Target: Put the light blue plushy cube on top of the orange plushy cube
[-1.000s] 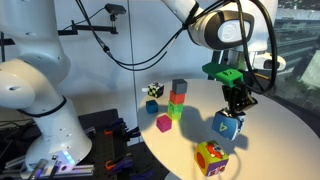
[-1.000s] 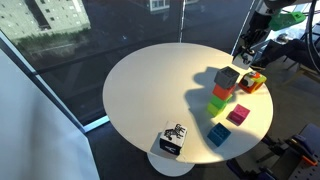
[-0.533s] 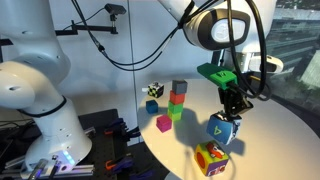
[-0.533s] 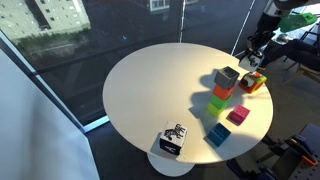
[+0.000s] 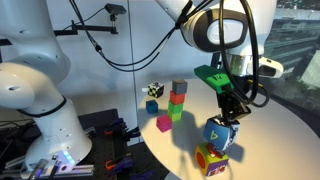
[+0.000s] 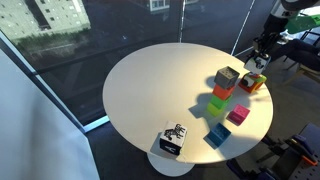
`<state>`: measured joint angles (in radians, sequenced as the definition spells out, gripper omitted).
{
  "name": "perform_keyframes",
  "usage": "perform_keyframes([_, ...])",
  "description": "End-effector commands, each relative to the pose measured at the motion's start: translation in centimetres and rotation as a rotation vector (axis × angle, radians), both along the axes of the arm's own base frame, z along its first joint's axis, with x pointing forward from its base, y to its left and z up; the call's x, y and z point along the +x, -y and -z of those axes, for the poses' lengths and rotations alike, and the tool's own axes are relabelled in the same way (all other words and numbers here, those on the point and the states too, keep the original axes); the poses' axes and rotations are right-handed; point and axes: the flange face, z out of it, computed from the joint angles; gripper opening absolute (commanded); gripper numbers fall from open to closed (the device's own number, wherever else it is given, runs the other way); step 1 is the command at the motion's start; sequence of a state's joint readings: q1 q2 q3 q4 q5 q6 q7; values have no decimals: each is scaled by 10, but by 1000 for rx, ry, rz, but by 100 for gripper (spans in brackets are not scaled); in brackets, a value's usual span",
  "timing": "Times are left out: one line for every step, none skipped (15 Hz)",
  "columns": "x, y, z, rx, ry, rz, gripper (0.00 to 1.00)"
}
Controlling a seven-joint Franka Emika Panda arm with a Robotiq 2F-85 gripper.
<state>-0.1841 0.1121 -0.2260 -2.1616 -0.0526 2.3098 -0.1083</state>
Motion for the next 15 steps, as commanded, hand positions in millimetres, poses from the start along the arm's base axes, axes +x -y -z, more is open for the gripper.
perform_keyframes([-13, 5, -3, 2, -6, 27, 7])
perform_keyframes([-14, 6, -1, 5, -7, 32, 7])
perform_keyframes([-16, 7, 1, 7, -10, 35, 7])
perform_keyframes([-17, 8, 3, 6, -8, 40, 7])
perform_keyframes([-17, 8, 5, 6, -6, 43, 7])
perform_keyframes([-18, 9, 6, 8, 1, 46, 7])
perform_keyframes([-18, 10, 8, 11, 6, 50, 7])
perform_keyframes([-19, 10, 9, 13, 11, 51, 7])
perform_keyframes([-20, 10, 11, 13, 18, 51, 7])
perform_keyframes([-21, 10, 13, 12, 20, 50, 7])
perform_keyframes([-21, 10, 14, 11, 24, 50, 7])
perform_keyframes([-22, 10, 15, 11, 26, 50, 7])
perform_keyframes([-24, 12, 15, 10, 29, 50, 7])
perform_keyframes([-25, 13, 17, 12, 28, 50, 7])
perform_keyframes([-25, 14, 19, 15, 24, 53, 7])
